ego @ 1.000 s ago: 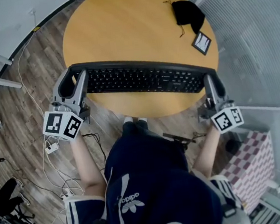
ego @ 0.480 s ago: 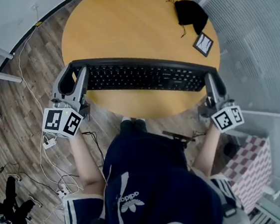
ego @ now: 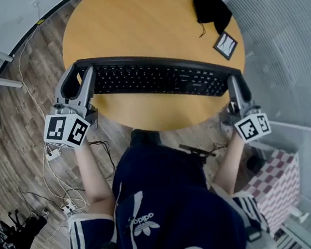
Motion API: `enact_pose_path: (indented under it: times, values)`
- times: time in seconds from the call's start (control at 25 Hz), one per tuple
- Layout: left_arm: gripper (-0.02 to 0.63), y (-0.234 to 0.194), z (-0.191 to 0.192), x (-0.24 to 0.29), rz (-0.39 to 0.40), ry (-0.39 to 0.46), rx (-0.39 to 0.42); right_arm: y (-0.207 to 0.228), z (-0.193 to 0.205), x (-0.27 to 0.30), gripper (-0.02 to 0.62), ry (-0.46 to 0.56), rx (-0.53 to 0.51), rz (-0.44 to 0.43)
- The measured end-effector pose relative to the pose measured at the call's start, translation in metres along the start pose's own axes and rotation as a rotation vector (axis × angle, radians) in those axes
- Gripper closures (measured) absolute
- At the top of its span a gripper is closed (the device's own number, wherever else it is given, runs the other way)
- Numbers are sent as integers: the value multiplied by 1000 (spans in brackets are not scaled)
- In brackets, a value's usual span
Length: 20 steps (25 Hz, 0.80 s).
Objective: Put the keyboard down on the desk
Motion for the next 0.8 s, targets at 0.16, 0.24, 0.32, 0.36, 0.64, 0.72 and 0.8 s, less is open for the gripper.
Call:
enact_pose_path:
  times: [0.16, 0.24, 0.32, 0.36, 0.64, 0.72, 0.8]
  values:
    - [420, -2, 11, 14, -9, -23, 4, 14, 6, 13, 465, -13, 8, -3]
    - [420, -1, 23, 29, -15, -56, -5, 30, 12, 22, 465, -39, 19, 7]
    - [420, -1, 38, 44, -22, -96, -19, 46, 21, 32, 465, -71, 39, 18]
    - [420, -2, 46, 49, -25, -114, -27, 51, 26, 36, 465, -85, 47, 23]
    - [420, -6, 94, 65, -45, -220, -84, 80, 60, 51, 464, -168, 90, 63]
    - [420, -7, 107, 72, -51, -246, -98, 90, 68, 56, 463, -191, 95, 78]
    - [420, -8, 118, 77, -55, -271, -109, 97, 75, 61, 464, -210, 98, 85]
Point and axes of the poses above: the fingertips, and each gripper's own axes: x forward along the fingers, y to its right, z out of its underside, the point moved 8 cm from there along -x, backward along the fingers, and after that the axes turned 8 degrees about x, right-handed, at the moved point
